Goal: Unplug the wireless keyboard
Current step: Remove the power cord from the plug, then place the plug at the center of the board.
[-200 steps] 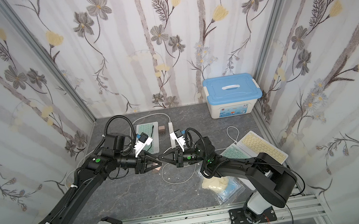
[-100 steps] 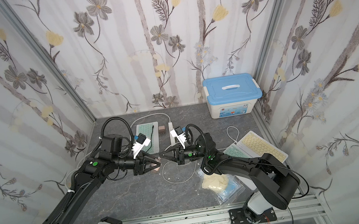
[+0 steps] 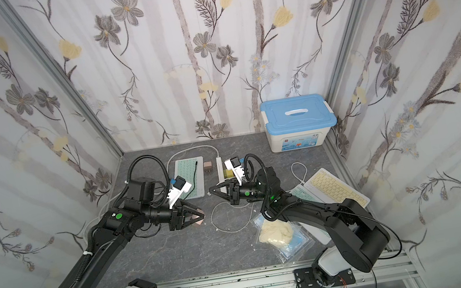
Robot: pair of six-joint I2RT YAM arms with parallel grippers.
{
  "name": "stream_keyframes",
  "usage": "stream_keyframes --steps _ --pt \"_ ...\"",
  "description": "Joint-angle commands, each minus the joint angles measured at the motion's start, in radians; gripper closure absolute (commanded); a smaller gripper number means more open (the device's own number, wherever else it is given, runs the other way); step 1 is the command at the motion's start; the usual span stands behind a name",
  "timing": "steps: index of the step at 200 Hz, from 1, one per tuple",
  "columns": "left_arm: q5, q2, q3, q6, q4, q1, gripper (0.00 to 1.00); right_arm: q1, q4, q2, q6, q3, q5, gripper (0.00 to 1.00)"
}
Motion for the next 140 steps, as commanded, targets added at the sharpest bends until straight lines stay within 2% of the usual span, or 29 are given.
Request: stream_keyframes --steps 1,36,140 --pt "0.022 0.004 -0.002 0.017 0.017 0.006 1.0 -0.018 0.04 -0.005 0.013 0.004 0.009 1.0" --pt "0.022 0.008 -0.004 0.015 0.015 0.009 1.0 -0.053 0.037 -0.054 0.013 0.001 0.014 1.0" --pt "0.022 0.027 0.0 0.017 0.014 0.012 1.0 -0.125 0.042 -0.077 0.028 -0.046 0.035 1.0"
